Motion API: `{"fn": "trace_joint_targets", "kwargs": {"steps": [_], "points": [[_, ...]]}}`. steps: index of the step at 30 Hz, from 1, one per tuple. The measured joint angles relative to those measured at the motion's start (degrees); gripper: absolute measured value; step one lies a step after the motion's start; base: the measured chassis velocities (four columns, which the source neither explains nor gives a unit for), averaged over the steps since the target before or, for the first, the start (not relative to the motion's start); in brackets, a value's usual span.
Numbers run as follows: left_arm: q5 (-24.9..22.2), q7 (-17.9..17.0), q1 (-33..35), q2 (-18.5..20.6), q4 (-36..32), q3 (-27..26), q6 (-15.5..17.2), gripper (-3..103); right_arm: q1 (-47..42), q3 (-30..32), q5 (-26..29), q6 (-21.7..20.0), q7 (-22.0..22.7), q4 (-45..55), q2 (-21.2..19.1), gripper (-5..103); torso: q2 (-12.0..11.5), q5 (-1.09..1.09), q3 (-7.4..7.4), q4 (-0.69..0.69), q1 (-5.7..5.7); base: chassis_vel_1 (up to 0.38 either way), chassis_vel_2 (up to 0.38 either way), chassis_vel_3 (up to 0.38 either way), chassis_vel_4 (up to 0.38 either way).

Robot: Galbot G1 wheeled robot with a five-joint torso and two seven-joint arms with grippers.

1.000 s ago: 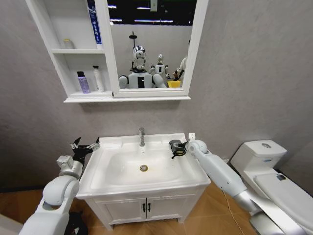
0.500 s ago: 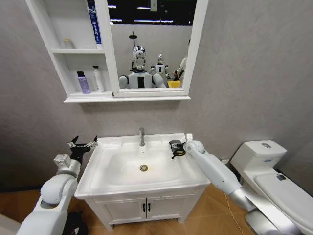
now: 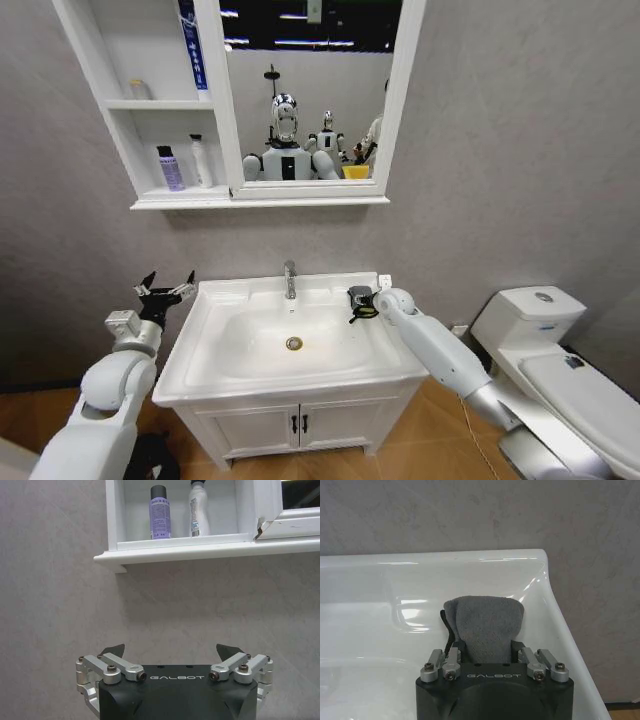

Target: Move facial cleanser and shampoo from washbasin to cabinet, then wipe washbasin with towel.

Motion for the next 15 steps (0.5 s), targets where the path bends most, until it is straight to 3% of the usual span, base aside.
{"fn": "trace_joint_targets", "kwargs": {"steps": [3, 5, 6, 8, 9, 15], "points": [[0.0, 0.1, 0.3, -0.1, 0.0, -0.3, 0.0, 100, -0.3, 0.2, 0.3, 0.0, 0.6, 0.6, -0.2, 30, 0.0, 0.0, 0.0, 0.0, 0.0, 0.0, 0.0, 0.0, 0.0], [0.0, 0.1, 0.3, -0.1, 0.0, -0.3, 0.0, 100, -0.4, 0.3, 0.4, 0.0, 1.0, 1.0, -0.1, 30, 0.0, 0.0, 0.0, 0.0, 0.0, 0.0, 0.0, 0.0, 0.0], [0.1, 0.1, 0.2, -0.2, 0.0, -0.1, 0.0, 100, -0.6, 0.4, 0.8, 0.0, 1.6, 1.7, 0.0, 19, 0.0, 0.0, 0.0, 0.0, 0.0, 0.0, 0.0, 0.0, 0.0], [0.1, 0.2, 0.2, -0.3, 0.0, 0.0, 0.0, 100, -0.7, 0.4, 1.2, 0.0, 2.4, 2.6, 0.0, 19, 0.0, 0.0, 0.0, 0.0, 0.0, 0.0, 0.0, 0.0, 0.0], [0.2, 0.2, 0.2, -0.4, 0.0, 0.2, 0.1, 100, -0.9, 0.4, 2.1, -0.2, 3.6, 4.1, -0.2, 9, 0.0, 0.0, 0.0, 0.0, 0.0, 0.0, 0.0, 0.0, 0.0], [0.4, 0.2, 0.6, -0.6, -0.3, 0.7, 0.3, 100, -1.3, -0.6, 4.5, -1.2, 8.1, 8.2, -0.4, 4, 0.0, 0.0, 0.0, -0.01, 0.0, 0.0, 0.0, 0.0, 0.0]]}}
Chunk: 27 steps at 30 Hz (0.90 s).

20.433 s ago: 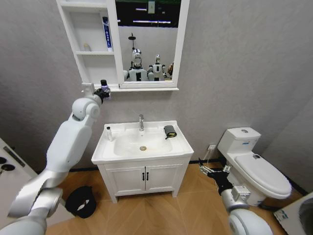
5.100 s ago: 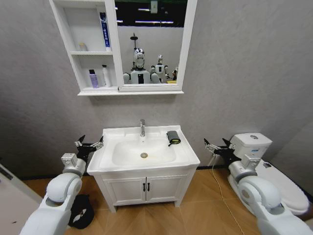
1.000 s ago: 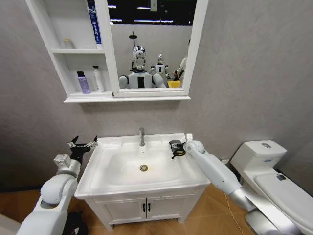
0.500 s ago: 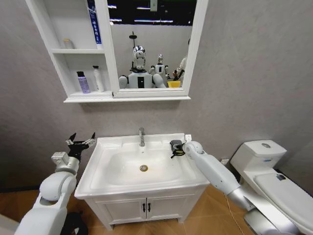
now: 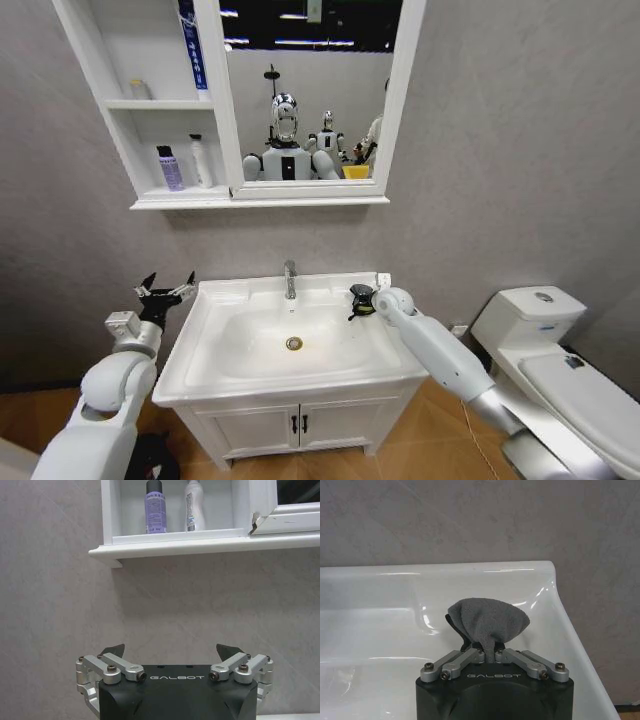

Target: Move facial cleanser and shampoo from washbasin to cabinet, then wipe washbasin with towel.

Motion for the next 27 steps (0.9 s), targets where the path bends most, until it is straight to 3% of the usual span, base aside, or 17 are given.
{"fn": "trace_joint_targets", "kwargs": {"steps": [4, 9, 15, 22, 27], "points": [[0.1, 0.0, 0.1, 0.3, -0.2, 0.2, 0.2, 100, 0.0, -2.3, 4.3, -0.3, 6.3, 4.3, 1.2, 4, 0.0, 0.0, 0.0, 0.01, 0.0, 0.0, 0.0, 0.0, 0.0], [-0.1, -0.1, 0.1, 0.7, -0.3, 0.1, 0.5, 100, 0.0, -3.9, 6.7, -0.3, 10.2, 6.6, 3.1, 4, 0.0, 0.0, 0.0, 0.01, 0.0, 0.0, 0.0, 0.0, 0.0], [-0.4, -0.5, 0.1, 1.0, -0.5, 0.4, 1.1, 100, -1.3, -6.1, 12.8, -0.3, 20.1, 10.6, 5.5, 4, 0.0, -0.01, 0.0, 0.02, 0.0, 0.0, 0.0, 0.0, 0.0], [-0.5, -1.0, 0.0, 1.2, 0.9, 0.9, 1.3, 100, -5.5, -5.3, 14.2, -0.4, 22.5, 14.3, 4.3, 4, 0.0, 0.0, 0.0, 0.0, 0.0, 0.0, 0.0, 0.0, 0.0], [-0.4, -1.1, -0.1, 1.3, 1.2, 1.7, 1.3, 100, -8.4, -3.4, 13.0, -0.4, 20.3, 13.5, 3.4, 4, 0.0, 0.0, 0.0, 0.0, 0.0, 0.0, 0.0, 0.0, 0.0]]}}
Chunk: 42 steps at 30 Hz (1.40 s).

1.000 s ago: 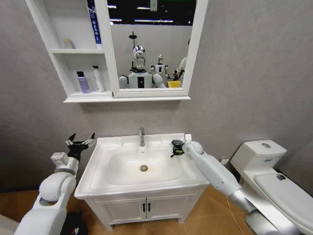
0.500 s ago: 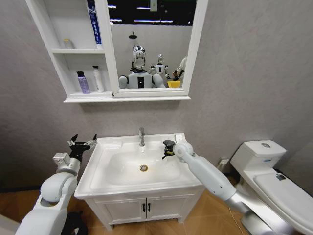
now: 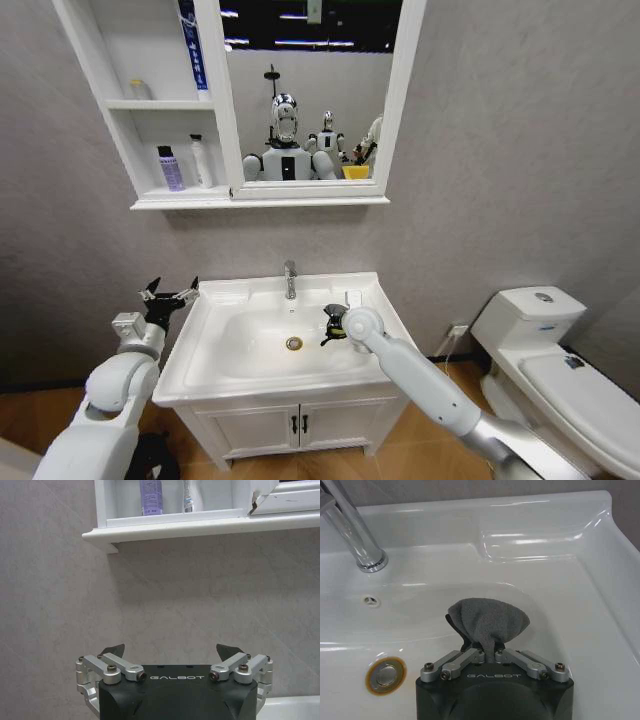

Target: Move facial cleanser and shampoo from washbasin to cabinet, then wipe washbasin with towel.

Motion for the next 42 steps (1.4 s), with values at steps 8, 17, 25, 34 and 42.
{"fn": "trace_joint_targets", "kwargs": {"steps": [8, 17, 25, 34, 42], "points": [[0.4, -0.4, -0.2, -0.1, -0.5, 1.4, 0.0, 100, -0.7, 1.5, -3.9, 0.0, -4.7, -5.1, 1.5, 4, 0.0, 0.01, 0.0, 0.02, 0.0, 0.0, 0.0, 0.0, 0.0], [0.2, -0.9, 0.0, -0.3, -1.2, 0.4, 0.2, 100, -1.0, 0.8, -5.4, 0.0, -5.3, -6.8, 2.7, 4, 0.0, 0.0, 0.0, 0.02, 0.0, 0.0, 0.0, 0.0, 0.0], [0.3, 0.1, 0.7, -0.5, -0.8, -0.7, 0.1, 100, -3.0, 0.6, -7.6, 0.0, -4.8, -4.5, 1.9, 4, 0.0, 0.0, 0.0, 0.01, 0.0, 0.0, 0.0, 0.0, 0.0], [0.3, 0.2, 0.2, -0.5, -0.8, -0.8, 0.0, 100, -3.9, 2.3, -8.6, 0.0, -5.7, -4.1, 0.5, 4, 0.0, 0.0, 0.0, 0.01, 0.01, 0.0, 0.0, 0.0, 0.0], [0.2, 0.2, 0.1, -0.4, -1.1, -0.7, 0.0, 100, -5.5, 2.8, -10.0, 0.0, -7.0, -5.6, 2.6, 4, 0.0, 0.0, 0.0, 0.01, 0.0, 0.0, 0.0, 0.0, 0.0]]}}
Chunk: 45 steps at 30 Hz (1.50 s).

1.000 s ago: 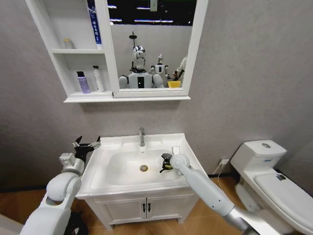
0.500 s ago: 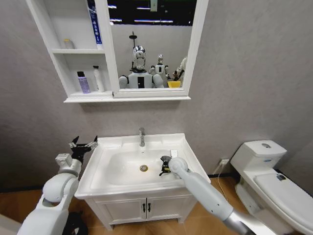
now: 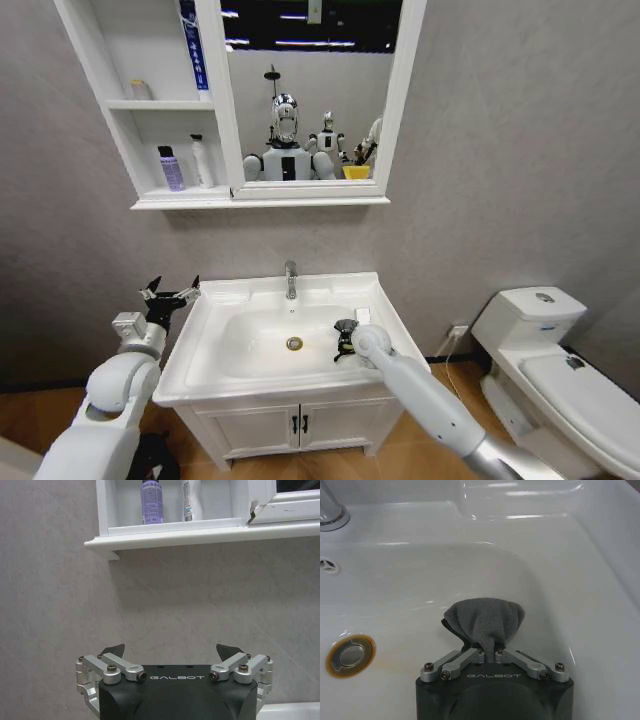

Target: Move facial cleanser and shampoo from washbasin to cabinet, then wipe washbasin with towel.

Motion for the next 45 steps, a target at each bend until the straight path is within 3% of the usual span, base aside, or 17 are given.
{"fn": "trace_joint_targets", "kwargs": {"steps": [5, 13, 29, 45], "points": [[-0.1, 0.0, 0.0, 0.3, -0.2, -0.2, 0.0, 100, -0.5, 0.7, -1.9, 0.0, -1.8, -1.7, 1.3, 4, 0.0, 0.0, 0.0, 0.01, 0.0, 0.0, 0.0, 0.0, 0.0], [-0.2, 0.0, 0.2, 0.4, -0.6, -0.2, 0.0, 100, -0.4, 1.8, -6.6, 0.6, -9.9, -6.1, 3.0, 4, 0.0, 0.0, 0.0, 0.0, -0.01, 0.0, 0.0, 0.0, 0.0], [-0.1, -1.1, 0.1, 0.9, -1.2, 0.6, 0.5, 100, 2.9, 0.6, -9.7, 3.5, -19.3, -11.7, 6.9, 4, 0.0, 0.0, 0.02, 0.0, 0.01, 0.0, 0.0, 0.0, 0.0], [-0.4, -1.9, 0.0, 1.5, -1.9, 0.8, 1.1, 100, 3.5, -1.2, -8.4, 3.7, -22.0, -13.2, 10.1, 4, 0.0, 0.0, 0.01, 0.0, 0.01, 0.0, 0.0, 0.0, 0.0]]}}
